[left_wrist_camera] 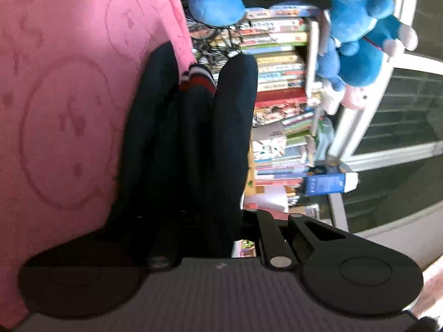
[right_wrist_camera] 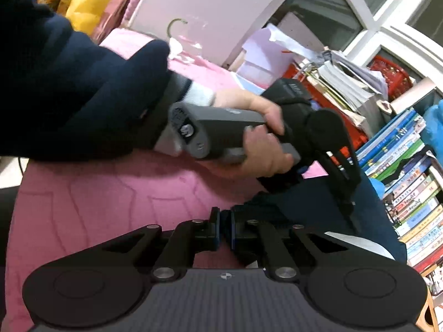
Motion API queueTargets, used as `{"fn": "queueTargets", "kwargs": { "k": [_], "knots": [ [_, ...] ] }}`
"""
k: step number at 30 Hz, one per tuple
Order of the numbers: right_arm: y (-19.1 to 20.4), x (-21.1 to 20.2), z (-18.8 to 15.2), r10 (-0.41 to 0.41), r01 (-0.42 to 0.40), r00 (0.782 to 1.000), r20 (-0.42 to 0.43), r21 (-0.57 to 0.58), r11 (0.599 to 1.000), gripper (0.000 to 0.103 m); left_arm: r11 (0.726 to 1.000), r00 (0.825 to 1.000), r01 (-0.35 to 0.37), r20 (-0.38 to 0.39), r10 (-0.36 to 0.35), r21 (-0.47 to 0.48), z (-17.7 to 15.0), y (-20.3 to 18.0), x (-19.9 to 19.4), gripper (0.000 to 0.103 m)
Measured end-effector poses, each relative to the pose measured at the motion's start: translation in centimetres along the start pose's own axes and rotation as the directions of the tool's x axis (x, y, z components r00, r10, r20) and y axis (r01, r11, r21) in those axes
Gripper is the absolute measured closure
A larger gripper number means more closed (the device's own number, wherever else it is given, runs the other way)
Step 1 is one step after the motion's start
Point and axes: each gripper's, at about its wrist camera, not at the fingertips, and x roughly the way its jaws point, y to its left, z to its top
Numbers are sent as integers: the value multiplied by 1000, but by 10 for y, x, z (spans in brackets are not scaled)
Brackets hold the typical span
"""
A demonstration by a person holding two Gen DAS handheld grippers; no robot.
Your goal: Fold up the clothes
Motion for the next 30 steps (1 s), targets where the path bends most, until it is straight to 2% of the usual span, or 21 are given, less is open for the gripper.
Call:
{"fn": "queueTargets", "kwargs": {
  "k": [1,2,3,5,8,10,11,13,14,15,16,17,19,20,21,23,24,25,30],
  "knots": [
    [1,-2,0,6,-6,1000,0,2,1000,95,999,1000,-20,13,19,38,2,-8,-5,85],
    [3,-3,0,11,-11,1000,1,3,1000,95,991,998,-49,43,44,122,-2,-22,-13,78],
    [3,-5,0,-11,11,1000,8,-2,1000,95,981,997,-73,37,67,179,-7,-32,-17,73],
    [5,-10,0,-76,76,997,29,-15,997,95,964,993,-113,-16,120,241,-17,-47,-23,55],
    [7,-17,0,-171,173,983,61,-32,984,95,959,990,-126,-32,139,255,-31,-50,-29,50],
    [11,-21,-1,-215,218,974,71,-43,975,89,966,989,-124,-56,140,226,-38,-45,-31,49],
    [13,-22,-2,-233,237,970,73,-52,970,87,971,988,-121,-72,138,207,-42,-41,-31,49],
    [17,-26,-4,-267,273,961,78,-73,959,65,976,986,-124,-90,141,178,-49,-33,-29,52],
    [18,-26,-7,-282,288,956,78,-91,953,59,978,987,-124,-78,139,167,-51,-32,-28,65],
    [20,-26,-10,-296,303,952,77,-110,947,52,980,988,-125,-66,137,157,-53,-30,-28,75],
    [21,-23,-11,-305,311,950,71,-122,942,50,986,992,-104,-57,112,132,-53,-28,-29,86],
    [22,-20,-12,-311,317,948,63,-131,939,50,997,998,-42,-53,46,72,-51,-25,-28,87],
    [22,-11,-12,-342,347,938,60,-151,926,50,998,996,63,-56,-63,-1,-50,-24,-27,87],
    [24,-5,-11,-378,384,923,67,-173,907,50,998,997,63,-50,-63,10,-50,-27,-27,87],
    [26,2,-11,-421,428,904,79,-199,882,51,998,997,63,-44,-62,22,-50,-30,-26,87],
    [23,8,-10,-477,487,873,99,-198,851,72,998,998,54,-24,-53,32,-48,-31,-25,87],
    [21,9,-9,-489,499,867,98,-187,846,85,998,999,52,-18,-52,19,-44,-29,-23,87],
    [18,9,-8,-496,505,863,94,-174,845,92,999,999,51,-11,-51,6,-40,-26,-22,88],
    [11,7,-7,-439,445,896,73,-158,882,97,1000,999,12,51,-11,-24,-19,-14,-12,89]
  ]
}}
